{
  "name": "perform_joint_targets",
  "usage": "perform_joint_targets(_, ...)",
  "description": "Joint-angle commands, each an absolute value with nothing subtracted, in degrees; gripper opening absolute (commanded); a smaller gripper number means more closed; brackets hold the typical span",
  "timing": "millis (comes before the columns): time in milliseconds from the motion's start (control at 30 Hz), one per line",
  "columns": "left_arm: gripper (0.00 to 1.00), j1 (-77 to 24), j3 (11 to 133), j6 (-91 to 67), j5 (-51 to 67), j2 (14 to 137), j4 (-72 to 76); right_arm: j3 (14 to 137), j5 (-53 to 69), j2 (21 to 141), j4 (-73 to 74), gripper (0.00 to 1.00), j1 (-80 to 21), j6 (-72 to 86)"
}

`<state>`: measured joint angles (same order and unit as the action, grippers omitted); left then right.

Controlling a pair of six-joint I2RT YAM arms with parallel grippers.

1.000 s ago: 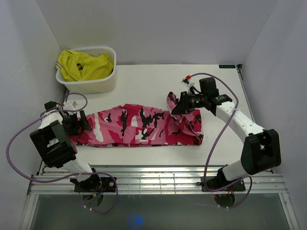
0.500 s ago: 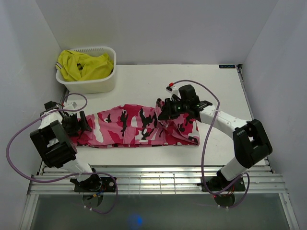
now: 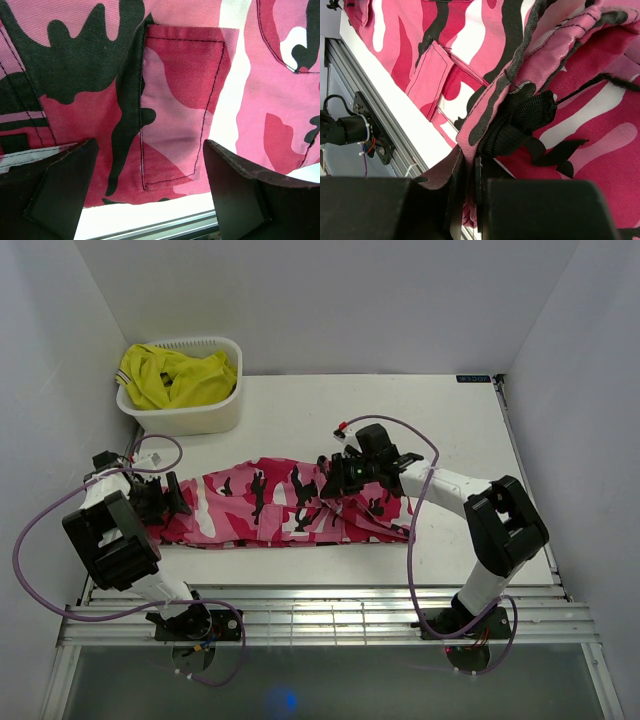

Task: Fold and stack the trousers
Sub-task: Fold the trousers

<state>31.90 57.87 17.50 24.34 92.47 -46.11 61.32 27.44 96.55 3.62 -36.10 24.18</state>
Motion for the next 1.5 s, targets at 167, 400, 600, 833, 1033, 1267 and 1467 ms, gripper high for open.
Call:
perform_joint_targets(167, 0.98, 31.82, 57.83, 18.02, 23.47, 91.58, -46.49, 64.95, 27.95, 97.82, 0.7, 0.08, -38.23, 26.98)
perform_joint_targets(400, 0.98, 31.82, 57.92, 18.11, 23.03, 91.5, -46.58, 67.85, 28.83, 101.42, 1.49, 0.08, -39.64, 28.12)
perform_joint_targets(600, 0.98, 31.82, 57.74, 18.54, 23.03, 90.71, -46.84, 70.66, 29.61, 104.85, 1.93, 0.39, -41.13, 29.27)
perform_joint_targets(833, 0.98, 31.82, 61.25, 22.92, 32.93, 87.29, -52.55, 73.91, 36.72, 101.71, 3.77, 0.78, -40.7, 23.04)
perform_joint_targets(1033, 0.98, 26.91, 67.49, 27.77, 45.87, 77.88, -57.66, 72.51, 45.43, 92.92, 16.06, 0.62, -32.81, 4.37)
perform_joint_targets(1267, 0.88, 7.33, 68.56, 15.69, 56.31, 76.01, -51.27, 65.06, 42.37, 89.82, 38.22, 0.38, -25.14, -16.23)
perform_joint_targets(1467, 0.73, -7.45, 64.16, -3.59, 58.54, 80.76, -31.77, 59.86, 41.04, 95.18, 43.06, 0.26, -21.28, -18.46)
